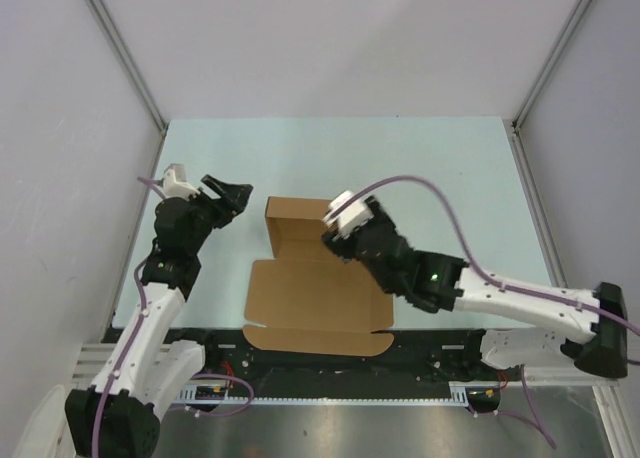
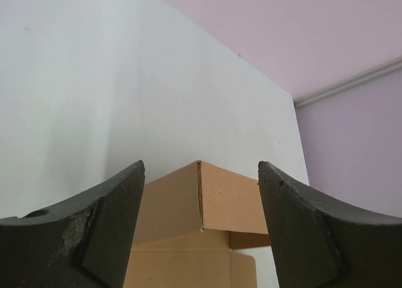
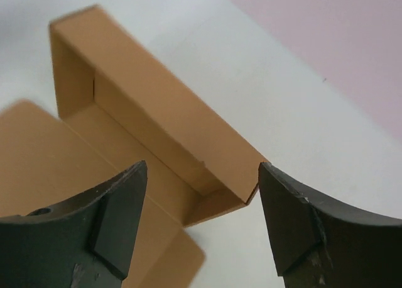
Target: Fold the paper box
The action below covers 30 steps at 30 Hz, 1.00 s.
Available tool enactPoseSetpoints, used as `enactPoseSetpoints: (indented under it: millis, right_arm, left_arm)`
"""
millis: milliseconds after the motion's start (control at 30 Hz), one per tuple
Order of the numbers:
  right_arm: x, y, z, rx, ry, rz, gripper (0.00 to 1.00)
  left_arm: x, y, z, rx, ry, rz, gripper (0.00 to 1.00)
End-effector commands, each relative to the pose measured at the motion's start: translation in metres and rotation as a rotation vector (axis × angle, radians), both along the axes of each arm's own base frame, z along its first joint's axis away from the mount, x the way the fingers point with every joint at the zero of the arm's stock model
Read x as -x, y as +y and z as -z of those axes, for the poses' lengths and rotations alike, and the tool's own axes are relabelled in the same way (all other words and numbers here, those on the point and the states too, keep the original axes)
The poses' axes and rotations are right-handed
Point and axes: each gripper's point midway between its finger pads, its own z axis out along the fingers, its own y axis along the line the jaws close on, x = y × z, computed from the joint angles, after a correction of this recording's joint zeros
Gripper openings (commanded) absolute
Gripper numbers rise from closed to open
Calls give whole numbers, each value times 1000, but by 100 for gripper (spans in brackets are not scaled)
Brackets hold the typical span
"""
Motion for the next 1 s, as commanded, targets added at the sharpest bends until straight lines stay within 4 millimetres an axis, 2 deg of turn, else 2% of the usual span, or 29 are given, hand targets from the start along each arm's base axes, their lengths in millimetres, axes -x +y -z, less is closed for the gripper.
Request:
enactPoseSetpoints:
  millis: [0,133,167,333,467,667,700,867,967]
  right_arm:
    - [12,12,-3,426,-258,-7,76]
    - [16,33,0,585,-361,-33,74]
    - [14,37,-2,585,-378,-26,74]
    - [11,58,8,682,-441,-47,73]
    - [6,77,31,773,-466,-95,73]
    - [-2,87,48,810,-460,-124,74]
    - [-7,88,54,830,-455,-121,74]
    - [-40,83,52,834,-442,-45,70]
    - [-51,82,54,862,-454,-17,65]
  left_arm:
    - [10,31,0,-46,53,-157,77]
    - [22,38,13,-51,78,-193,77]
    - [26,38,9,-46,57,-192,77]
    - [35,38,27,-58,87,-182,77]
    - [39,37,34,-59,92,-174,77]
    - [39,36,37,-67,96,-164,77]
    - [38,36,37,-69,95,-165,77]
    - [38,36,41,-74,102,-169,77]
    - [40,40,43,-93,111,-185,77]
